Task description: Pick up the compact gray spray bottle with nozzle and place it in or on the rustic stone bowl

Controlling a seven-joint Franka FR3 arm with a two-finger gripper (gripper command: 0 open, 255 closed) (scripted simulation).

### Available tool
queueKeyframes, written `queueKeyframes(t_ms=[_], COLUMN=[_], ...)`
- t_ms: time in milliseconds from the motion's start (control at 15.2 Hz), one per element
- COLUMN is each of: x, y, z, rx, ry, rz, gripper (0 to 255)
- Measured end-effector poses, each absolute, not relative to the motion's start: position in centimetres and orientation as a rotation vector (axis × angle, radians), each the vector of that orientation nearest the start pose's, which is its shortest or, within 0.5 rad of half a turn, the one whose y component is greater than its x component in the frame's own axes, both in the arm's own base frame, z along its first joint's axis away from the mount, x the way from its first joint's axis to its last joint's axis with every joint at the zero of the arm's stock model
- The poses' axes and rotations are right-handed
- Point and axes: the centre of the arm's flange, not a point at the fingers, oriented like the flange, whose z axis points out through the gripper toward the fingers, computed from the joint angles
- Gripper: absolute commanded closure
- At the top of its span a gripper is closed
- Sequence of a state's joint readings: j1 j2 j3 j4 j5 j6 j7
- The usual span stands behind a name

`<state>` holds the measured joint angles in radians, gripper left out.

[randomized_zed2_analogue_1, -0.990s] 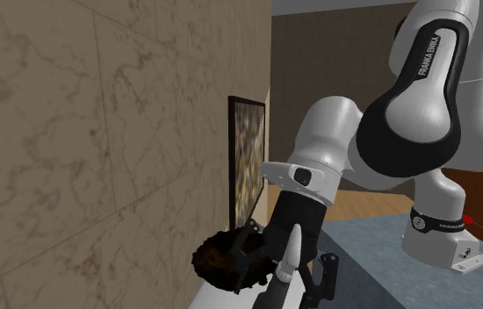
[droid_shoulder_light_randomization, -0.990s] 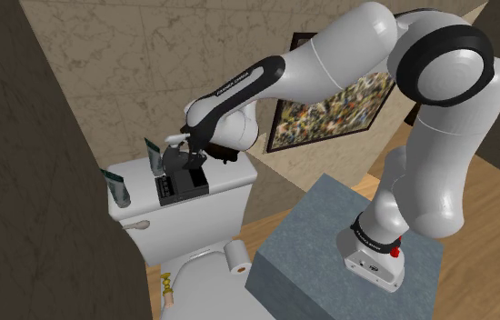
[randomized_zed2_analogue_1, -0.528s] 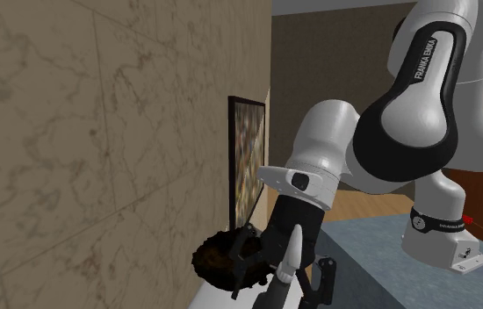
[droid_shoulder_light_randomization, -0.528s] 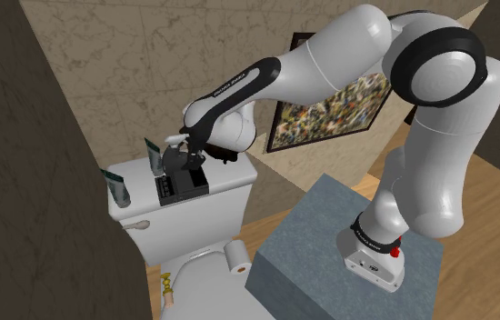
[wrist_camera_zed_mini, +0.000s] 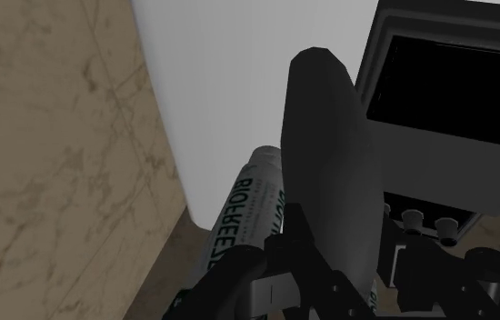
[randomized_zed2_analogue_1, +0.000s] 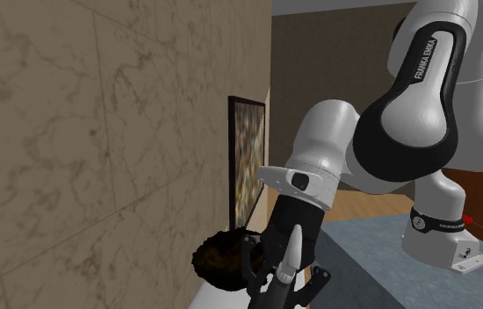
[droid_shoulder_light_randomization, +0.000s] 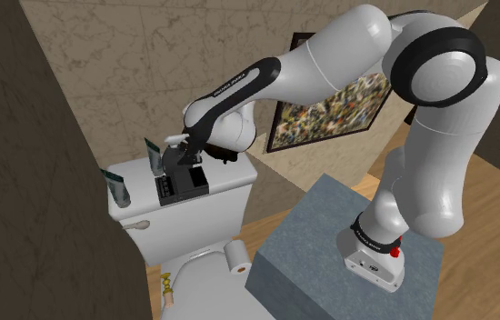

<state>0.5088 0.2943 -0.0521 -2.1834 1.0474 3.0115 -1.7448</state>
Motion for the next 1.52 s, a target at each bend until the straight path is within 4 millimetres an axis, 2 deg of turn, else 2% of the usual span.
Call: queueKeyframes(t_ms=[198,396,1518], x=[54.3,54.3,54.3], y=[19.7,19.7,19.6], z=[29.1,30.1,39.1], rx=[-2.459,-2.458,-2.458], ry=[-1.681,-1.681,-1.681], rz=[-0.929,-0.929,-0.93], gripper=[255,255,255])
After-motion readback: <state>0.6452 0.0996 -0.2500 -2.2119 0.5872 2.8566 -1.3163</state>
